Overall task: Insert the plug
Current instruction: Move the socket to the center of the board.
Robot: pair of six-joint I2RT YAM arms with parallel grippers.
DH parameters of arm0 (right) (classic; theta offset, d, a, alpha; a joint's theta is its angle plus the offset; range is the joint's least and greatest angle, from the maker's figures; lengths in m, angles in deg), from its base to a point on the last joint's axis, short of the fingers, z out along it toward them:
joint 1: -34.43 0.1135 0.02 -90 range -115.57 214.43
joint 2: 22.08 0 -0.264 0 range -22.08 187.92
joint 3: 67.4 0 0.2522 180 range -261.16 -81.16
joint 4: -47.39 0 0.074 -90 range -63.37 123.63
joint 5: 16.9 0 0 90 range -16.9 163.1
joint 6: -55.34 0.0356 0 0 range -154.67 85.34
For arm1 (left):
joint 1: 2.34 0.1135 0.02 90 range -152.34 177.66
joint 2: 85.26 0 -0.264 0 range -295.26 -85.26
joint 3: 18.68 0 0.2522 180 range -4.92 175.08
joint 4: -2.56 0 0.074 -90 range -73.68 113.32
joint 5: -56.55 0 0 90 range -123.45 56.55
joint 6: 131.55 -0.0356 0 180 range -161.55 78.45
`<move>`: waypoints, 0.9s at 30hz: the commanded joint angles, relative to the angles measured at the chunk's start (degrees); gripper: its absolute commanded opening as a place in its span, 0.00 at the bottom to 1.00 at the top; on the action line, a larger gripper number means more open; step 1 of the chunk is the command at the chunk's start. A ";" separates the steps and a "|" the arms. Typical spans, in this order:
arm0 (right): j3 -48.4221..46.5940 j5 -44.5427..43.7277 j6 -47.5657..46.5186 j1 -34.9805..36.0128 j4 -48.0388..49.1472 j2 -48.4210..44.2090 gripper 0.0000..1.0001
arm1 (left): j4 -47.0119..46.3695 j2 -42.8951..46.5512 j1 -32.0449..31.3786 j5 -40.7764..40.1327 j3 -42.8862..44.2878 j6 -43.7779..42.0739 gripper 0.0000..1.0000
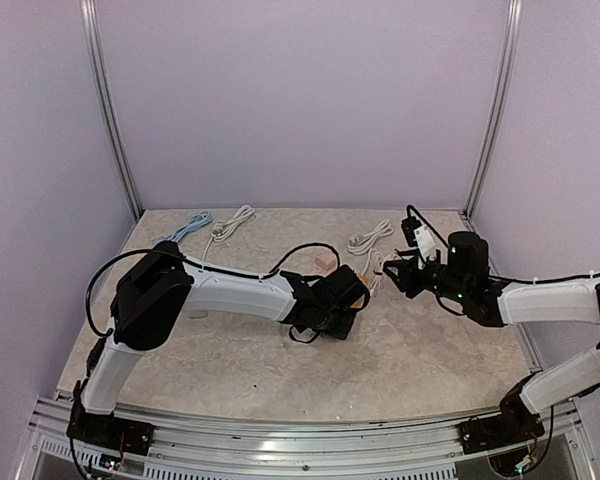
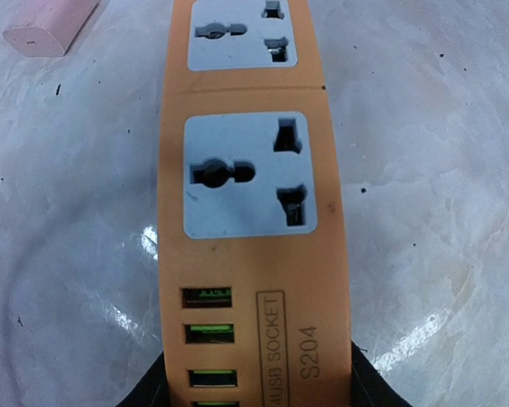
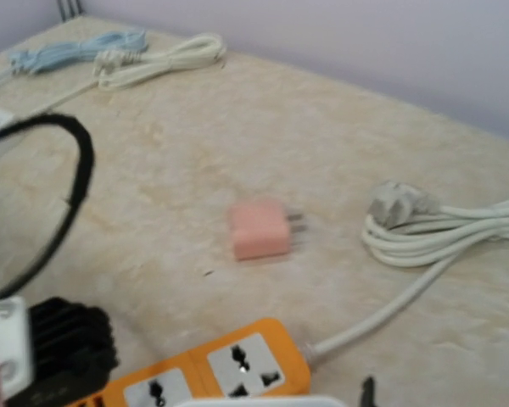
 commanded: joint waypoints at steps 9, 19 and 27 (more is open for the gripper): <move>-5.70 0.20 1.20 5.71 16.62 17.62 0.00 | -0.74 8.86 -1.49 -0.48 -13.06 1.83 0.83; -6.24 2.20 1.99 8.21 20.38 23.06 0.00 | -2.39 18.86 -1.63 -2.15 -21.94 4.79 0.94; -3.85 3.08 2.69 10.09 21.14 23.23 0.00 | -2.07 24.78 -1.62 -4.46 -24.91 5.23 0.98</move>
